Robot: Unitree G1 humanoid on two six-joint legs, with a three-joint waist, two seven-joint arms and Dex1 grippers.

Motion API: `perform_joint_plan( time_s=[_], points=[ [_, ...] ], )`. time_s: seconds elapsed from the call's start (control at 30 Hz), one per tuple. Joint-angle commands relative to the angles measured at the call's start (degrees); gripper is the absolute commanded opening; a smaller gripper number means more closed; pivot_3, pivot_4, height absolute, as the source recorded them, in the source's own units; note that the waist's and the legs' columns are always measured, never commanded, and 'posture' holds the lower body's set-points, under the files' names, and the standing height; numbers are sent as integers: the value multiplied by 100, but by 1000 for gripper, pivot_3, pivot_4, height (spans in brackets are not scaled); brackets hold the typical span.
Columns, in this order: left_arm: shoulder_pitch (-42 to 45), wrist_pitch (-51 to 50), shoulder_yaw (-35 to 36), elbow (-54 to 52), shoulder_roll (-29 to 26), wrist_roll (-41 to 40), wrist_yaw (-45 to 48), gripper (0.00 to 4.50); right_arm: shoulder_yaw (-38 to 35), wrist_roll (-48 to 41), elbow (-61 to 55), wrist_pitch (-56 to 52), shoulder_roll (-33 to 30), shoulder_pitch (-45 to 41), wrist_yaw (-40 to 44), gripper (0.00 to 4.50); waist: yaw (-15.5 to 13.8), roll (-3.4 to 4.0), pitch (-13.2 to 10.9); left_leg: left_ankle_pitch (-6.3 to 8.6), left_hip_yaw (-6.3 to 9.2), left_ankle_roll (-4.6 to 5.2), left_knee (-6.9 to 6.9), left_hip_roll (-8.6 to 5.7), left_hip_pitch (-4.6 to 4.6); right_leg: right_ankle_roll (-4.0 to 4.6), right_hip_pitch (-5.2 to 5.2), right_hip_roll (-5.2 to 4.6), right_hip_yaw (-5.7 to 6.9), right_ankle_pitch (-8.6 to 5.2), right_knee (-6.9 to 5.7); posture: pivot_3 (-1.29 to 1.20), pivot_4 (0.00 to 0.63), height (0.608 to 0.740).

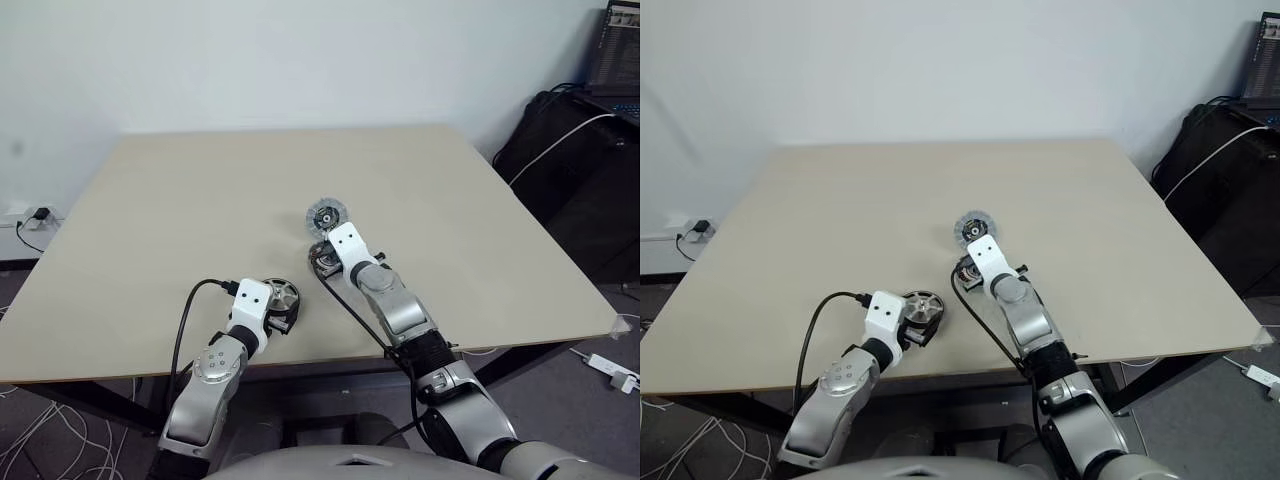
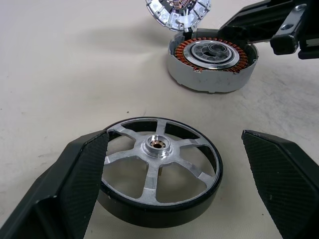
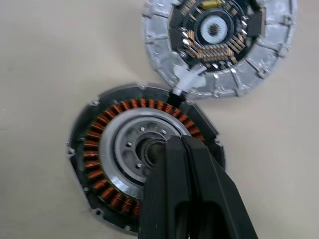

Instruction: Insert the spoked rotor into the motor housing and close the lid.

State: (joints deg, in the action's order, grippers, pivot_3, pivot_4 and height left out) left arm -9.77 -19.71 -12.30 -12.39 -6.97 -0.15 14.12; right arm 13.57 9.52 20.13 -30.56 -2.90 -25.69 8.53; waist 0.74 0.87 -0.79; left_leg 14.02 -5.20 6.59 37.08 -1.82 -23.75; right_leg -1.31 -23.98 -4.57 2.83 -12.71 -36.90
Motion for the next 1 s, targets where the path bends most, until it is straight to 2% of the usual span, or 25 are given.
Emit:
perform_joint_plan(
  time_s=[0.03, 1.0],
  points=[
    [70, 36, 6, -239, -16, -20, 8, 4500, -72, 52, -83, -27, -34, -134, -68, 18, 0, 0, 0, 0, 0, 0, 0, 0, 0, 0, 0, 0, 0, 0, 0, 0, 0, 740],
    [45, 29, -8, -288, -14, -10, -27, 4500, 180, 45, 131, -131, -13, -148, 228, 18, 3, 0, 0, 0, 0, 1, 0, 0, 4, 0, 4, 0, 0, 0, -2, 0, 0, 740]
  ],
)
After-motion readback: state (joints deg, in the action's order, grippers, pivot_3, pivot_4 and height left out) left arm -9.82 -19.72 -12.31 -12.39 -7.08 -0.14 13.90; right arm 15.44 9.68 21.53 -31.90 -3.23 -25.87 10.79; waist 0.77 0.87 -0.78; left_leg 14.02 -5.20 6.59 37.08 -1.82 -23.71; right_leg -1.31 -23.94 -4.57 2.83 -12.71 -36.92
